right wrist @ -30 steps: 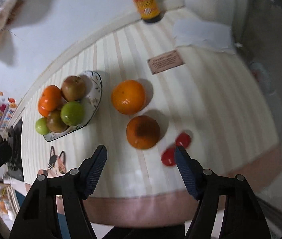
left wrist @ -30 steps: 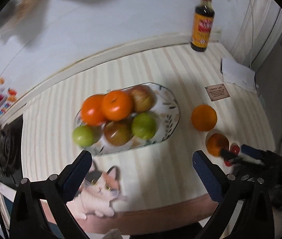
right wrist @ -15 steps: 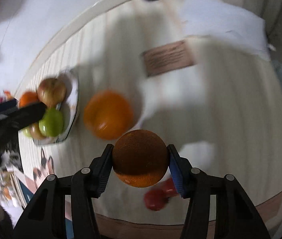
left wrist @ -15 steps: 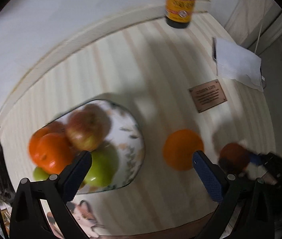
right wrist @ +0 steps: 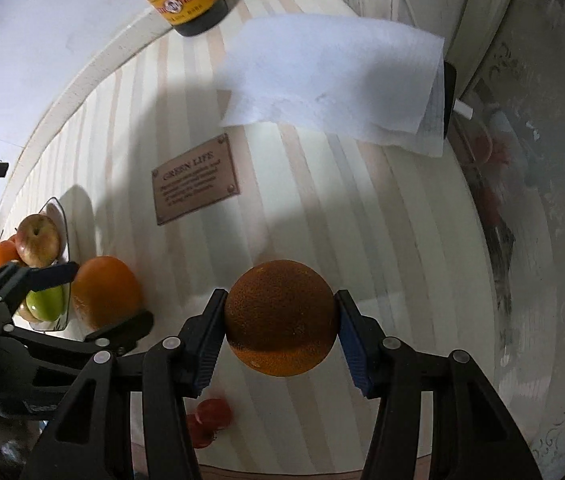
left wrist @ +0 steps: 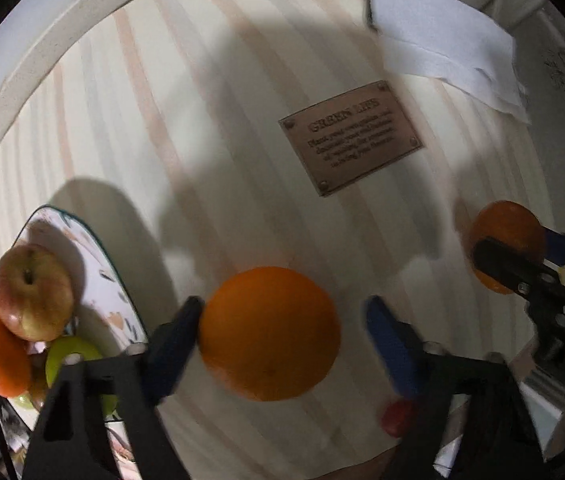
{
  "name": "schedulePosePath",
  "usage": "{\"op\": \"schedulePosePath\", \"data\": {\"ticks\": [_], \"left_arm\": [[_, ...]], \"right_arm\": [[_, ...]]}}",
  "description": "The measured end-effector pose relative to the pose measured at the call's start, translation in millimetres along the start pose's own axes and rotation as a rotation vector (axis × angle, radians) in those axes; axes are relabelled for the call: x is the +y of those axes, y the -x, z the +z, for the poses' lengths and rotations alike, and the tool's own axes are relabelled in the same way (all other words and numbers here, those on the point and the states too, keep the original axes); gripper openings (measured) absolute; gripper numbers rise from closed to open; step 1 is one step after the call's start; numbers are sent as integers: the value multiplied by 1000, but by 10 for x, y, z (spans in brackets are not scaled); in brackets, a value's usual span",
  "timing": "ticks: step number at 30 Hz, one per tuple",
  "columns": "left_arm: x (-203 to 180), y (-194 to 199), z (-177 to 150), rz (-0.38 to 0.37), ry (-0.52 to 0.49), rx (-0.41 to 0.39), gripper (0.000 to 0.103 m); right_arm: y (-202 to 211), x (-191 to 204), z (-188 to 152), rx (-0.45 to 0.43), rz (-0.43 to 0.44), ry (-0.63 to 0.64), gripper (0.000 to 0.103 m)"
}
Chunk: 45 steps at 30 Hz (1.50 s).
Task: Organize fruits
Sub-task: 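Grasp an orange with the left tool while the right tool grasps the darker orange, then carry both oranges onto the plate and open both tools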
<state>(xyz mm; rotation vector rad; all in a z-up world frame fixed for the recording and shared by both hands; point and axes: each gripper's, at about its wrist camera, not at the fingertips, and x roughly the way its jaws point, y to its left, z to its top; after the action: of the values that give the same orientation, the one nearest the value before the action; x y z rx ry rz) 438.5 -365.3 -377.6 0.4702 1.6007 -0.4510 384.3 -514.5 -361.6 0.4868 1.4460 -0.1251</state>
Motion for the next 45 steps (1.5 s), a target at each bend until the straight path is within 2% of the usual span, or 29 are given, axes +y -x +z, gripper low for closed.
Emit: {"op": "schedulePosePath", "data": {"ticks": [1,2,4,10,17,20,25,28,33,39,45], "left_arm": [[24,11,-1,10,12,-15,64],[37,15,-7,6,20,-22,64],[110,25,-32,-26,62,-28,64],[177,98,-195,-41,106,-78,63],[323,342,-563,-84,137,-152,63],[445,496,-787,-89,150,-193,63],[748,774,-1121,-109,213,-251,63],[968,949,-1325,-112,279,-286,63],[1603,1213,-1611,-112,404,-343,63],[2431,1282,-1844,-72,545,-368,63],[3175,1052,-1875,-63,651,-329,63]], "right_arm": [[14,-21,-7,2,2,0,57],[17,-27,5,3,4,-1,57],[20,-21,12,0,0,4,57],[-11,-16,26,18,-1,6,57],[-16,106,-4,9,-46,55,56],[11,197,-36,4,-30,65,56],[162,484,-85,-20,52,81,56],[229,789,-102,-31,101,117,56],[252,1381,-99,-38,159,188,56],[60,2037,-50,-37,209,217,56],[-150,2419,-89,-53,146,254,56]]}}
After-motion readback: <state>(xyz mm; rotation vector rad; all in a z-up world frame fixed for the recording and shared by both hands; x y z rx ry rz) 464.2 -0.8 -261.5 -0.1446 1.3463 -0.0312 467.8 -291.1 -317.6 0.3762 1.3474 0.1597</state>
